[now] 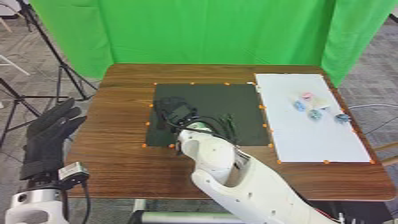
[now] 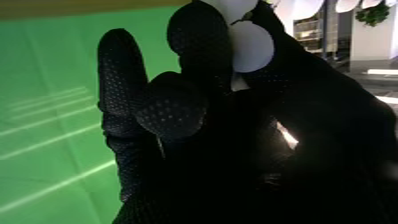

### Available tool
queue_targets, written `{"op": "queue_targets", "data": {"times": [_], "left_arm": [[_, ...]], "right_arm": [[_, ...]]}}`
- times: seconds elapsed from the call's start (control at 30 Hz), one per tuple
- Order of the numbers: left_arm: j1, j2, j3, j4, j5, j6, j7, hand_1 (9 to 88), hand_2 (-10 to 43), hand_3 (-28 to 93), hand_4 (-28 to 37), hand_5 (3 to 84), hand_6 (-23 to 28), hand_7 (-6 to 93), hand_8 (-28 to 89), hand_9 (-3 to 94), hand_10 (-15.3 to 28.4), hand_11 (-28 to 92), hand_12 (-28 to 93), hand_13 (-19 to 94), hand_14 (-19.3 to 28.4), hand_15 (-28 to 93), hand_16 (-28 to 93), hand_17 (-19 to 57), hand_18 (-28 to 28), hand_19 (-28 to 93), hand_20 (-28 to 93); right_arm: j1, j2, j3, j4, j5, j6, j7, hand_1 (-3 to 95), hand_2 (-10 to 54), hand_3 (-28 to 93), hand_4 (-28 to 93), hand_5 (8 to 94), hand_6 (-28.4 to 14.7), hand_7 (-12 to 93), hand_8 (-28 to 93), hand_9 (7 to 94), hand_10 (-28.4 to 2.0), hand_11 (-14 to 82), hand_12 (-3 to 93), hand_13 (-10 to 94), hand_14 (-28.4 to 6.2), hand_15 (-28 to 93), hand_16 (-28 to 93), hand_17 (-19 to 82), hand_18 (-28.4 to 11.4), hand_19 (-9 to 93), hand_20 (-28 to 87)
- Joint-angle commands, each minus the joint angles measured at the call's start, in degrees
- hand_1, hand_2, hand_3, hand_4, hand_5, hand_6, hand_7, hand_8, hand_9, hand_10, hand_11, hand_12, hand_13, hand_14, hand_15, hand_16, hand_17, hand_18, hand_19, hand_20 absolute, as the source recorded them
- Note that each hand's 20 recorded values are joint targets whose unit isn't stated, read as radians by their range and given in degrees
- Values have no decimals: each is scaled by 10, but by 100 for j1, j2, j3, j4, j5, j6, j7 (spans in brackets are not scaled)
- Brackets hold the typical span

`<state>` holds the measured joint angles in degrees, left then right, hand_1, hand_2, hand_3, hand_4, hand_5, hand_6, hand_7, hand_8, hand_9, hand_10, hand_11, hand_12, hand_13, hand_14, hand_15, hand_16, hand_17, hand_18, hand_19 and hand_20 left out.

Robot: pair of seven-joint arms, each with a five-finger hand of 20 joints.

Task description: Arrange flowers

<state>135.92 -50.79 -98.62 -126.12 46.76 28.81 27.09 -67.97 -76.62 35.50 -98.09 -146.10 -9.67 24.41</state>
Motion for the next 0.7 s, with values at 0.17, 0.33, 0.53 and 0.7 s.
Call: {"op": "queue_targets", "data": {"times": [0.17, 0.33, 0.53, 0.7], "left_arm": [[-180, -84, 105, 71, 104, -142, -75, 253, 46, 836, -222, 380, 90, 174, -120, 325, 181, 370, 59, 224, 245, 611, -162, -103, 204, 555, 41], [-238, -68, 141, 94, 99, -169, -62, 253, 46, 837, -222, 381, 90, 175, -121, 326, 181, 370, 60, 225, 246, 612, -162, -103, 205, 556, 42], [-272, -42, 167, 116, 82, -162, -43, 254, 47, 837, -221, 382, 90, 174, -121, 327, 182, 372, 59, 226, 246, 615, -163, -103, 206, 557, 43], [-369, 5, 235, 143, 72, -156, -69, 254, 48, 837, -220, 385, 93, 173, -121, 330, 184, 371, 60, 227, 248, 615, -164, -103, 206, 557, 43]], "right_arm": [[7, -83, -125, 271, -145, -54, 86, 529, -13, 754, -283, 781, -44, 272, 143, 784, -121, 464, 337, 772, -67, 752, 272, 394, -192, 913, -92], [0, -135, -119, 368, -106, -90, 169, 525, -12, 752, -283, 778, -43, 273, 135, 777, -119, 469, 338, 768, -67, 749, 273, 389, -192, 908, -90], [-68, -212, -48, 358, -42, -123, 156, 482, -34, 750, -283, 757, -49, 281, 104, 751, -133, 479, 319, 748, -81, 746, 272, 372, -200, 893, -82], [-86, -231, -27, 363, 26, -108, 161, 438, -50, 762, -282, 742, -56, 278, 93, 730, -151, 500, 292, 731, -88, 752, 266, 361, -204, 880, -72]]}}
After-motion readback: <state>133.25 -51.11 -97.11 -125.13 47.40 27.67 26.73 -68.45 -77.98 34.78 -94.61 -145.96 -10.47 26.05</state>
